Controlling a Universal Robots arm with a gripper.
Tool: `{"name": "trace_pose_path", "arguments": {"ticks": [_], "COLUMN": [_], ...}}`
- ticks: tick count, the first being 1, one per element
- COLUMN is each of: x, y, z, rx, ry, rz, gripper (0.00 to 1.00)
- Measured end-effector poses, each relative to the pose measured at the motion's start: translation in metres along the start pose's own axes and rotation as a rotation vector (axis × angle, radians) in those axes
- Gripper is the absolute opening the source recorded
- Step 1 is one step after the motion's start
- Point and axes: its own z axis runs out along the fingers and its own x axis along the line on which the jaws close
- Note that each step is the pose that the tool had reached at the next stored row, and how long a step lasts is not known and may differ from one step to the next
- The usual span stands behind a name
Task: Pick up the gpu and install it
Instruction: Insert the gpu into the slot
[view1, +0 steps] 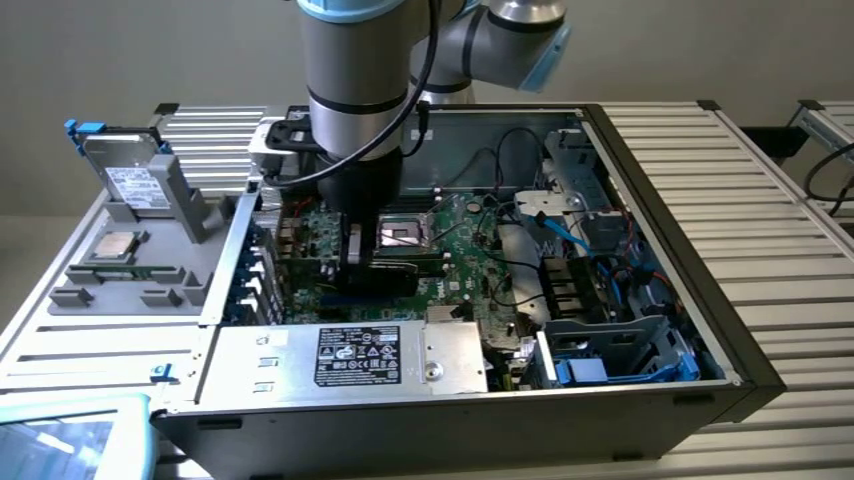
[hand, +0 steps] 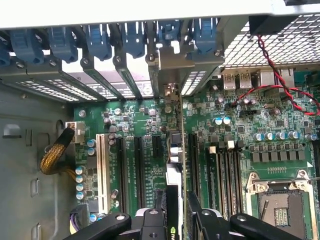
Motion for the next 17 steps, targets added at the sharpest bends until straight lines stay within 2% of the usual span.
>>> {"name": "trace_pose_path", "arguments": {"ticks": [2,4,6,17], "x": [0.0,0.0,-0.0001,0.0001], "y": [0.0001,0.0009,0.0009,0.0033], "z": [0.0,0.0001,0.0001,0.0006], "rx": [0.0008,0.0114,0.0149,0.0154], "ry": [0.0,0.0008,0.0023,0.0037], "rz": [0.0,-0.002,-0.003,-0.003], "gripper": [0.27,0.27,0.27,0.27]}}
